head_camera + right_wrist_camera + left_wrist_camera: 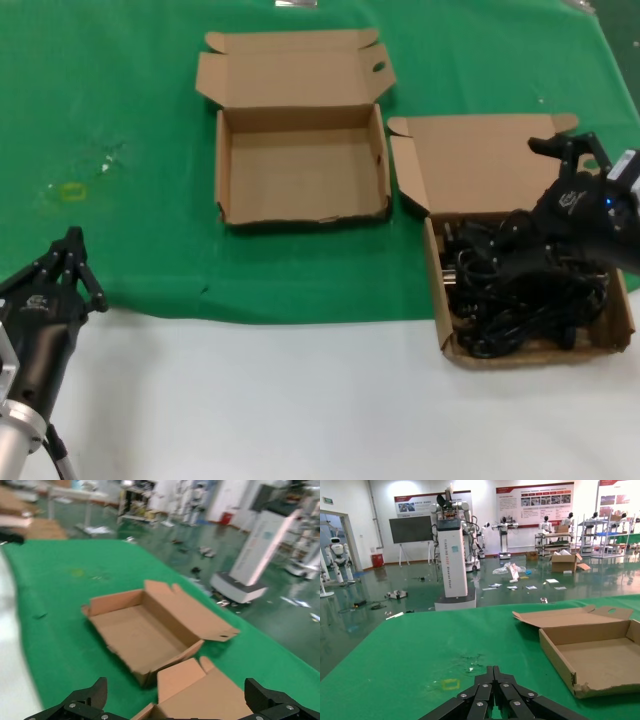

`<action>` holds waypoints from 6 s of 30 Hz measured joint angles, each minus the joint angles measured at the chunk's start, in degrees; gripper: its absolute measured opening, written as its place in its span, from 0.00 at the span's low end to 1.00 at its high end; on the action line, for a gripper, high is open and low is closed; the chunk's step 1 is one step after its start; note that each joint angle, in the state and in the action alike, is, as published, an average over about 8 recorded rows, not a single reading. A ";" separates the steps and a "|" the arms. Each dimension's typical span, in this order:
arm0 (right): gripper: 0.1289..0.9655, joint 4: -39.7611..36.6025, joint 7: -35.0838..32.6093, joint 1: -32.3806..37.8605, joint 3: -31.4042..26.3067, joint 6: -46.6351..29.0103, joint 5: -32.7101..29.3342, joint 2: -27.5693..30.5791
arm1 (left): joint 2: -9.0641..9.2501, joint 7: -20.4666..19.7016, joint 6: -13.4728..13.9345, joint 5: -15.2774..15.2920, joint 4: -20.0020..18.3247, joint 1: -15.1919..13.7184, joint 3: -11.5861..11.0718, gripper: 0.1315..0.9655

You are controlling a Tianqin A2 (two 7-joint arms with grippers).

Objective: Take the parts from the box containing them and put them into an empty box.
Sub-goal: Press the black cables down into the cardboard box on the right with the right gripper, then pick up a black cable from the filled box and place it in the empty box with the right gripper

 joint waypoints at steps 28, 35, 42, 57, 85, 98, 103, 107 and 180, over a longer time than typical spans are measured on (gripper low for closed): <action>1.00 -20.19 -20.94 18.31 3.34 -47.22 -16.79 -7.02 | 0.00 0.00 0.00 0.00 0.00 0.00 0.00 0.01; 1.00 -26.77 -28.40 21.58 3.40 -49.16 -21.06 -10.74 | 0.00 0.00 0.00 0.00 0.00 0.00 0.00 0.01; 1.00 -31.36 -33.36 22.69 3.92 -48.56 -23.59 -13.92 | 0.00 -0.01 0.00 0.00 0.00 0.00 0.00 0.01; 0.92 -35.49 -36.47 23.43 5.25 -47.28 -26.20 -17.47 | 0.00 -0.03 0.00 0.02 0.00 0.00 0.00 0.01; 0.39 -34.34 -34.92 20.98 6.82 -47.34 -27.65 -17.05 | 0.00 -0.01 0.00 0.02 0.00 0.00 0.00 0.01; 0.12 -32.60 -33.97 20.18 7.42 -47.29 -27.83 -16.38 | 0.00 -0.01 0.00 0.01 0.00 0.00 0.00 0.01; 0.10 -30.37 -32.31 19.97 8.02 -47.70 -27.63 -15.36 | 0.00 -0.01 0.00 0.01 0.00 0.00 0.00 0.01; 0.07 -27.87 -29.98 20.34 8.58 -48.54 -27.41 -14.31 | 0.00 -0.01 0.00 0.01 0.00 0.00 0.00 0.01; 0.06 -80.70 -47.47 48.22 6.39 -31.47 -28.93 -55.91 | 0.00 -0.01 0.00 0.01 0.00 0.00 0.00 0.01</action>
